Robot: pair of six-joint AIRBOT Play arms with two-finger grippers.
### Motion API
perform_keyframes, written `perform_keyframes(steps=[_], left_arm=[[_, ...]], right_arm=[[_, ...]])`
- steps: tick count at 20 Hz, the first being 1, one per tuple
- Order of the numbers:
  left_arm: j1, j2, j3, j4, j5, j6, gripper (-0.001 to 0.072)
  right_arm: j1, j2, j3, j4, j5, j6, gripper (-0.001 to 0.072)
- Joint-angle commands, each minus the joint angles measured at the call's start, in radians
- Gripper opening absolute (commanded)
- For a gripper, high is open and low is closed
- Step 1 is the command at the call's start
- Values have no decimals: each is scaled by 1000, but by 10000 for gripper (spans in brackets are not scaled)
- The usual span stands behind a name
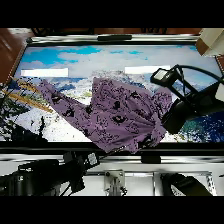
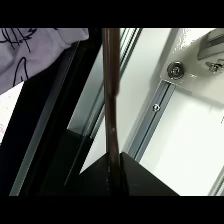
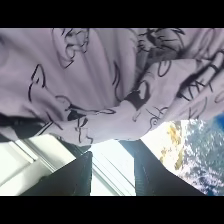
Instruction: Fold the shirts.
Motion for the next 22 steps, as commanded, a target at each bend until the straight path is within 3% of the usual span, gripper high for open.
perform_keyframes(steps=[1,3,5,7,13,16,19,22], left_arm=[[0,1,1,-20,-1,-23,47],[0,1,1,-22,-1,-22,47],[0,0,1,-22,-1,-22,47],[0,0,1,-22,-1,-22,47],[0,0,1,-22,-1,-22,47],[0,0,1,-26,-2,-23,47],[0,0,1,-34,-3,-24,47],[0,-3,1,-33,-2,-23,47]], right_arm=[[-14,3,-109,110,73,-201,415],[-14,3,-200,156,71,-244,539],[-14,3,-274,155,66,-326,539],[-14,3,-308,148,26,-485,539],[-14,3,-307,130,-101,-594,538],[-14,3,-307,89,-128,-606,537],[-14,3,-285,29,-128,-514,537],[-14,8,-200,43,-135,-513,537]])
